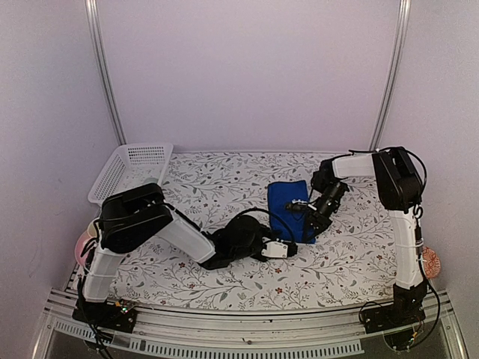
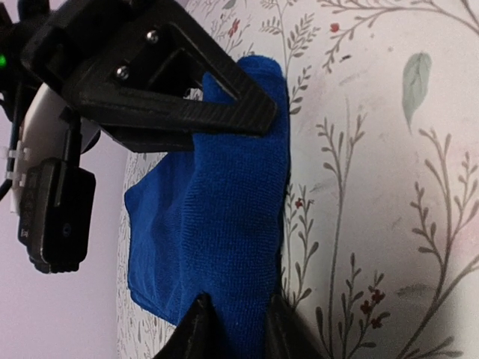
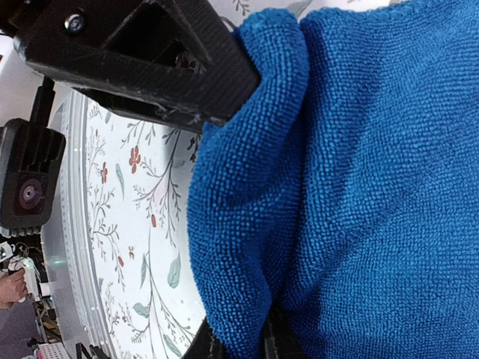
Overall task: Roll the towels
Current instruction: Roll the towel at the center of the board.
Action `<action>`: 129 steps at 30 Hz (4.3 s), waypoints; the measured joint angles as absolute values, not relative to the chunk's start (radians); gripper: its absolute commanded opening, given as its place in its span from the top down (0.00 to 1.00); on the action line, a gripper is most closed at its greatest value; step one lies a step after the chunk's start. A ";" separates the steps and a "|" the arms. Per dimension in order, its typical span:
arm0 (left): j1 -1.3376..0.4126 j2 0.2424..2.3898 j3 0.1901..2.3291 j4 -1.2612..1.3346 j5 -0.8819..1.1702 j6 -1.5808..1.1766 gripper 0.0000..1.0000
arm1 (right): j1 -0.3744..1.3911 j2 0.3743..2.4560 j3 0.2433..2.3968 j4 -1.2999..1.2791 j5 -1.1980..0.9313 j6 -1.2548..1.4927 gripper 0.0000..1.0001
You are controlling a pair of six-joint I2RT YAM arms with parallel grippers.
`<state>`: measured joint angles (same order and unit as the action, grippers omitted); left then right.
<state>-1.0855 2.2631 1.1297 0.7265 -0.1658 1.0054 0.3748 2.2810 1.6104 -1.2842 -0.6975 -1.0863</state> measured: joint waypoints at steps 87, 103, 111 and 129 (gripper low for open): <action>-0.878 2.350 1.663 -0.212 0.593 0.361 1.00 | 0.650 1.488 0.562 0.090 -0.108 -1.225 0.50; -0.871 2.352 1.667 -0.218 0.604 0.365 0.94 | 0.654 1.596 0.605 0.156 -0.011 -1.190 0.74; -0.868 2.339 1.639 -0.202 0.624 0.363 0.54 | 0.654 1.612 0.659 0.072 -0.022 -1.169 0.85; -0.885 2.020 1.108 0.252 0.308 0.419 0.34 | 0.577 1.721 0.954 -0.417 -0.265 -1.087 0.83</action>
<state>-0.8848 2.0201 1.1080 0.2516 0.3084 0.4194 0.5774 1.7210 0.9543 -0.4171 -0.2649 -1.0866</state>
